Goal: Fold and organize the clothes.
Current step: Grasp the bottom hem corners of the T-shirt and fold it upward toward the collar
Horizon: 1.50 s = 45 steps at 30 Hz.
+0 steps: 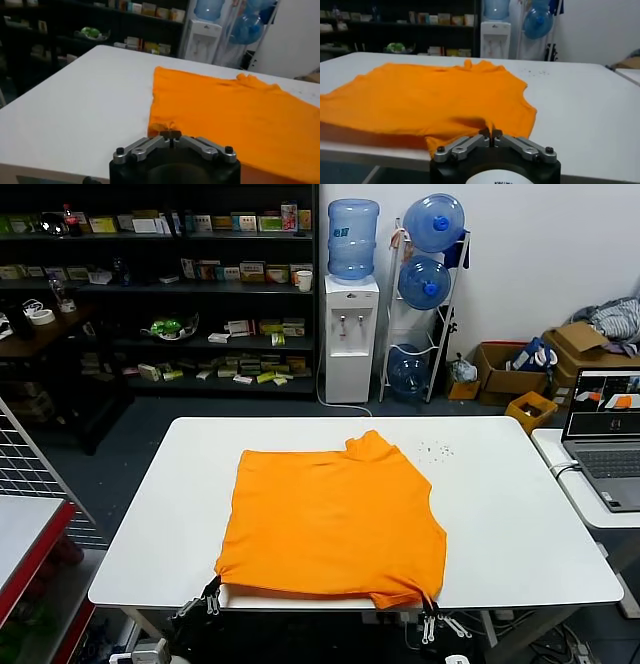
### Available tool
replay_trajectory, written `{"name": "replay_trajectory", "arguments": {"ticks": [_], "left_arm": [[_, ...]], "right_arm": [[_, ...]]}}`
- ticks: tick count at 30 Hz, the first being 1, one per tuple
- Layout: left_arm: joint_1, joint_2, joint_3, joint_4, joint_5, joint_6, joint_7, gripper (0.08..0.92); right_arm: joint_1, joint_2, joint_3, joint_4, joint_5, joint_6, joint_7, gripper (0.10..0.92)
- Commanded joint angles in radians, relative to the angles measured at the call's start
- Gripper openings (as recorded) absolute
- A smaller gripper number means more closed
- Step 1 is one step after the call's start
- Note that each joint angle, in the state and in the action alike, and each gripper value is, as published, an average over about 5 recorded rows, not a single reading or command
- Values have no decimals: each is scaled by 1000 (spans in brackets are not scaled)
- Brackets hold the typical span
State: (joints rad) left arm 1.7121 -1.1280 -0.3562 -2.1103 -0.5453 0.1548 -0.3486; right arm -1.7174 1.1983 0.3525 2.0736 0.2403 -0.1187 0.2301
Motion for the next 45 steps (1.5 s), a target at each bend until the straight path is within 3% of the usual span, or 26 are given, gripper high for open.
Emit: {"name": "replay_trajectory", "arguments": {"ticks": [1, 13, 28, 32, 37, 45], "left_arm": [[-135, 64, 28, 28, -42, -36, 17, 90], [-385, 108, 97, 178, -100, -17, -13, 90], [-484, 85, 154, 301, -39, 6, -45, 96], [-492, 78, 158, 318, -28, 6, -34, 164], [-467, 81, 151, 294, -27, 7, -28, 311], [-329, 79, 100, 229, -28, 6, -11, 536]], "right_arm": [[168, -16, 5, -10, 43, -19, 11, 126], [484, -81, -76, -190, 169, -115, 40, 126], [613, -66, -157, -342, 202, -127, 7, 152], [609, -58, -154, -356, 183, -126, -26, 253], [575, -59, -130, -349, 139, -78, -49, 400], [442, -114, -50, -286, 144, -49, -85, 634]]}}
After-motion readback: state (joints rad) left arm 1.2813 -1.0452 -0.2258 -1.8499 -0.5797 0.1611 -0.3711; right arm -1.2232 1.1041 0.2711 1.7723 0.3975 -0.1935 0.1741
